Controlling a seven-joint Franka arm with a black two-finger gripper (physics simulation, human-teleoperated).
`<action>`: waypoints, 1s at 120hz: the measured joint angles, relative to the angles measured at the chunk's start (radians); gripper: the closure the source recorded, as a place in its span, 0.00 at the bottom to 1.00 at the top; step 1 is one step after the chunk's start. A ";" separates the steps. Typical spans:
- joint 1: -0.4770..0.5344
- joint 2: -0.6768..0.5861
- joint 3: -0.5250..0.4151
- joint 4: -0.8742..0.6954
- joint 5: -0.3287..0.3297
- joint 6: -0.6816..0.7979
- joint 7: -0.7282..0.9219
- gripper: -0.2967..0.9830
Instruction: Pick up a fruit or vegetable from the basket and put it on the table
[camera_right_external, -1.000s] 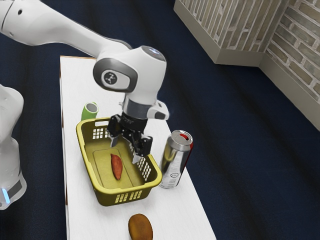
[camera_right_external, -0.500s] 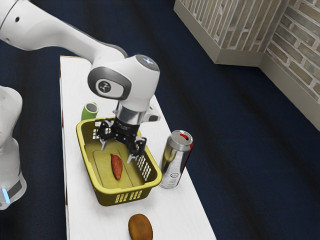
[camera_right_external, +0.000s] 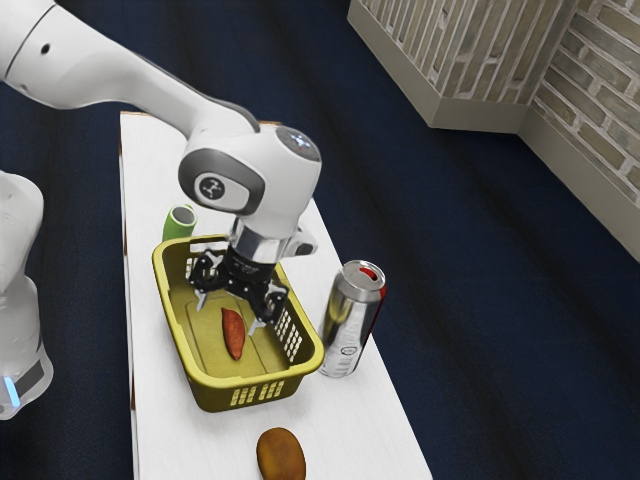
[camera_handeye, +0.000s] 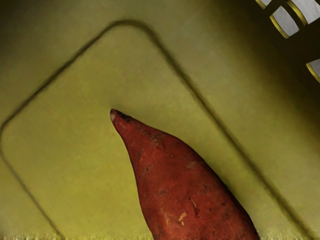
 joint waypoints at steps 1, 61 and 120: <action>0.000 0.001 -0.001 0.000 0.000 0.000 -0.001 0.24; 0.008 0.039 -0.003 0.000 -0.013 0.021 -0.040 0.38; 0.021 0.054 -0.019 -0.002 -0.029 0.029 -0.047 0.59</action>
